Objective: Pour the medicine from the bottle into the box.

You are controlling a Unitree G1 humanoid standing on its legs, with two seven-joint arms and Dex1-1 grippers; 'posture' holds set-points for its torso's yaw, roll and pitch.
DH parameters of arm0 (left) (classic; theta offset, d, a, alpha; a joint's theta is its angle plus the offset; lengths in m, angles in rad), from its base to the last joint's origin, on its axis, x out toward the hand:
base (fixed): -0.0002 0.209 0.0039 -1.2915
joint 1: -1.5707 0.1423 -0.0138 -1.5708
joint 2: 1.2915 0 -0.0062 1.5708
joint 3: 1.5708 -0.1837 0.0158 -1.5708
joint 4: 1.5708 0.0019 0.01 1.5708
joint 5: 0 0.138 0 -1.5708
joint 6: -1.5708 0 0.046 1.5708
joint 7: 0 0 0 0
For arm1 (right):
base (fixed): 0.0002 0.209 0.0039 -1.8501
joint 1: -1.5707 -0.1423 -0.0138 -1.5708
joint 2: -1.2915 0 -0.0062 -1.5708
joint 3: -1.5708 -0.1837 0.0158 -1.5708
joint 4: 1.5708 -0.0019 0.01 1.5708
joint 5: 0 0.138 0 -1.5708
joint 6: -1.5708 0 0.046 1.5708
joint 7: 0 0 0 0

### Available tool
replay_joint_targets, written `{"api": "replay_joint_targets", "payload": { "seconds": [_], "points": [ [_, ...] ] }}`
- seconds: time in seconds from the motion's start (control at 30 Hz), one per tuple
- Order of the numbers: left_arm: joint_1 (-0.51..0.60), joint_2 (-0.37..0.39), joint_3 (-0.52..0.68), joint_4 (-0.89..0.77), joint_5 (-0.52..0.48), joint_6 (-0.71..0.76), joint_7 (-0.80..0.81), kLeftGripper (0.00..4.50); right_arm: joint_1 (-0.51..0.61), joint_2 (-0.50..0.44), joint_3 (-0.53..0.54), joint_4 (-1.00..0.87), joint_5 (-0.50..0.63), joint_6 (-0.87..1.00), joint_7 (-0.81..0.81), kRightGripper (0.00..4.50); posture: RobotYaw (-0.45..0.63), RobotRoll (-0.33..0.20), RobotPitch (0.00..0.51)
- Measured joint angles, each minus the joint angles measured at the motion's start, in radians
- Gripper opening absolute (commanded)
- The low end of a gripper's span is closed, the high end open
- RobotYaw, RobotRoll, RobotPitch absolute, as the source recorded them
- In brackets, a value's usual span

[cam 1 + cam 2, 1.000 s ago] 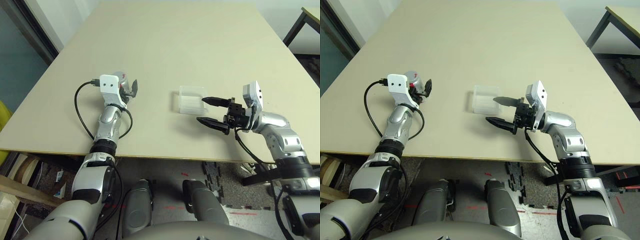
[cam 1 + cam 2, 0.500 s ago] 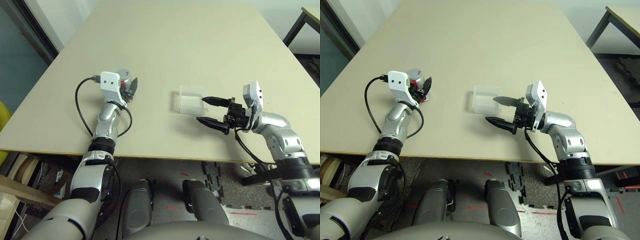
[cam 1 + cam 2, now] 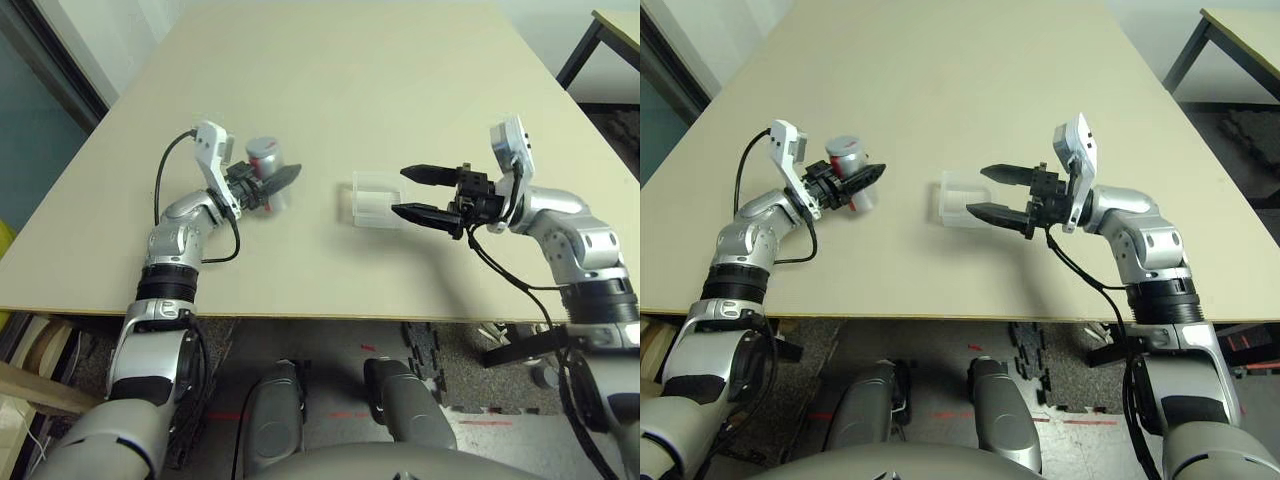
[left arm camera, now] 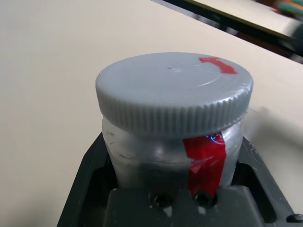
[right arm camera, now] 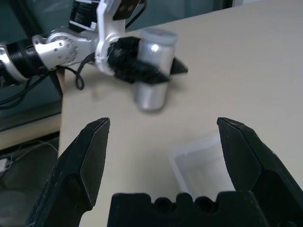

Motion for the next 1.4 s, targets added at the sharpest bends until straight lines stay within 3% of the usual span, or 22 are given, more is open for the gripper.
{"api": "replay_joint_targets", "payload": {
  "seconds": [0.63,1.33,1.4],
  "points": [
    [-0.054,-0.066,-0.072,-0.023,0.012,-0.032,-0.096,2.81,-0.211,0.147,0.067,0.167,-0.087,0.046,-0.033,4.5,-0.17,0.0,0.095],
    [-0.089,-0.107,-0.104,0.019,0.052,-0.088,-0.107,2.81,-0.27,0.239,0.072,0.247,-0.129,0.022,-0.035,4.5,-0.18,0.0,0.091],
    [-0.089,-0.11,-0.105,0.019,0.053,-0.09,-0.107,2.81,-0.27,0.244,0.072,0.25,-0.13,0.022,-0.036,4.12,-0.18,0.0,0.09]
  ]
}}
